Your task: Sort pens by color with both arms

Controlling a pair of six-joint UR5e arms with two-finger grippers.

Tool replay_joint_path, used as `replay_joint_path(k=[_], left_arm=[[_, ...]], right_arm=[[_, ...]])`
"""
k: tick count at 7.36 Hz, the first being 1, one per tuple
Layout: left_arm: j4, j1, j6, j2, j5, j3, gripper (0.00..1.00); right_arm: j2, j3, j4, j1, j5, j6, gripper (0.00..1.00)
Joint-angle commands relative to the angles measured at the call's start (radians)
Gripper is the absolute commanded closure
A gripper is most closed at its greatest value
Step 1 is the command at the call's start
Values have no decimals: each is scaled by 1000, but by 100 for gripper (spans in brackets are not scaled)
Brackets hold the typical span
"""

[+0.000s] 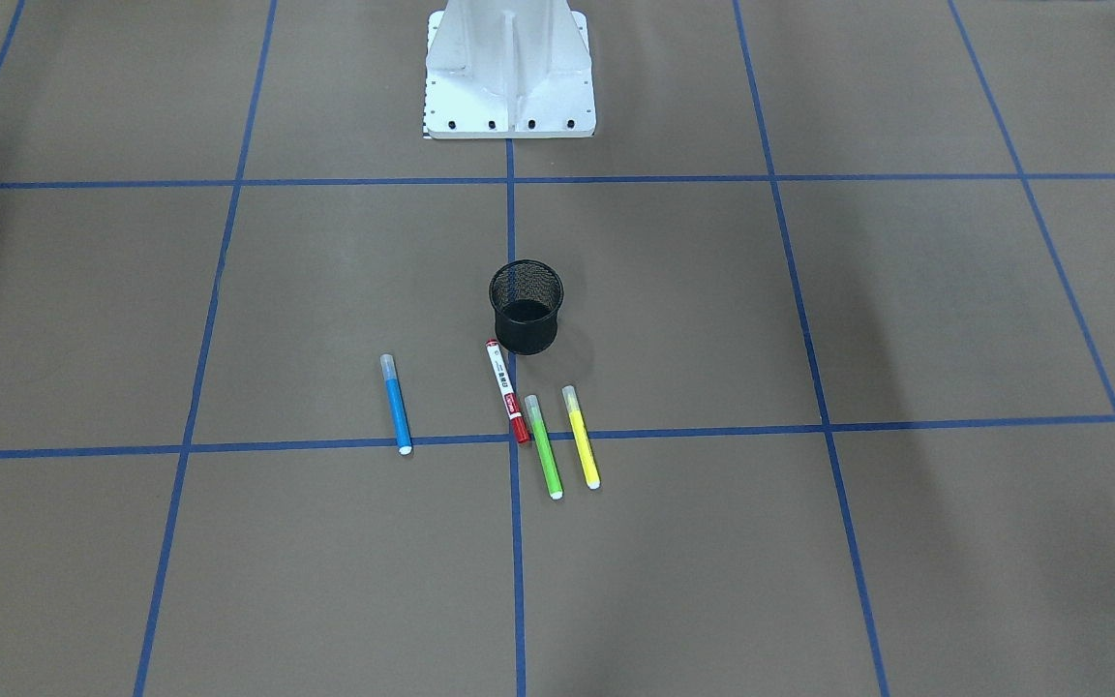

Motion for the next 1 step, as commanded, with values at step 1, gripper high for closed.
replay_joint_path(k=[1], left_arm=[[-16, -5, -1, -3, -1, 16, 1]], right_arm=[[-4, 0, -2, 2, 8, 6, 0]])
